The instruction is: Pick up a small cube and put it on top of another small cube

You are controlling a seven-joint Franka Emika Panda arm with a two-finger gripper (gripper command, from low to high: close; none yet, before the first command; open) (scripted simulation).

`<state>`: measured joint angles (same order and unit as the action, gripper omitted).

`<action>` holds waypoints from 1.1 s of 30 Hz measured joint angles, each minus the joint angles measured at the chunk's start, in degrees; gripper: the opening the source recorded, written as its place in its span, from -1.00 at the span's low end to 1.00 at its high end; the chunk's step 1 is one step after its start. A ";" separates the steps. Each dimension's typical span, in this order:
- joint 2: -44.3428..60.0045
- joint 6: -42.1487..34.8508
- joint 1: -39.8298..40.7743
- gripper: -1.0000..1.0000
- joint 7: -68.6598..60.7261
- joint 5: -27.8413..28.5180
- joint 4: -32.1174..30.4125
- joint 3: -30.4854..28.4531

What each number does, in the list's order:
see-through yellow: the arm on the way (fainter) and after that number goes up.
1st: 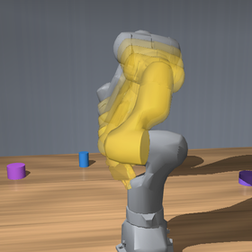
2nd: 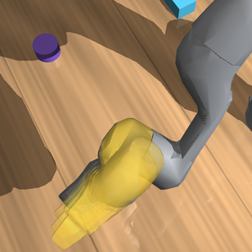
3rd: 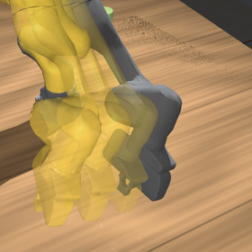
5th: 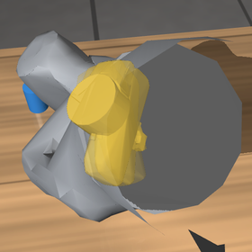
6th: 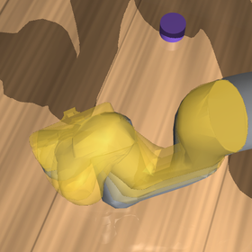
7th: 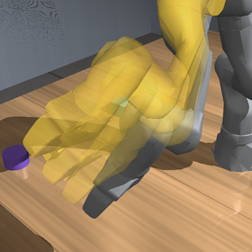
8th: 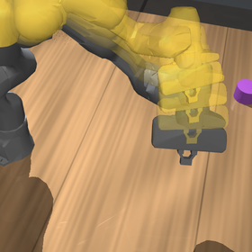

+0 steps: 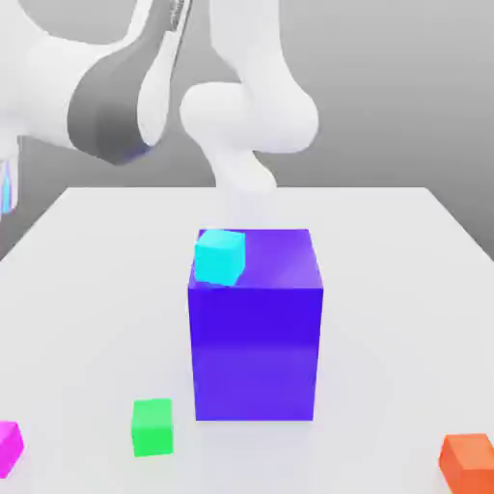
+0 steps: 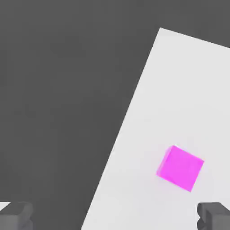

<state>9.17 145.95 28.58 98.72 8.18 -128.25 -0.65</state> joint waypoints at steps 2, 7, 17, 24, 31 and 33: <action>3.88 1.27 1.06 0.00 2.09 -2.08 0.19 -0.74; 13.41 4.72 4.57 0.00 5.50 -8.84 0.85 -1.26; 22.53 11.43 5.43 -1.00 5.62 -10.11 2.70 -0.78; 12.70 4.33 3.59 -1.00 6.78 -5.93 0.29 -2.60; 5.63 1.16 -1.68 -1.00 9.25 9.03 -1.65 -6.99; 3.40 0.11 -2.63 -1.00 9.49 12.69 -2.14 -7.56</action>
<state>12.57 146.06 25.95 108.20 20.87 -130.39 -8.21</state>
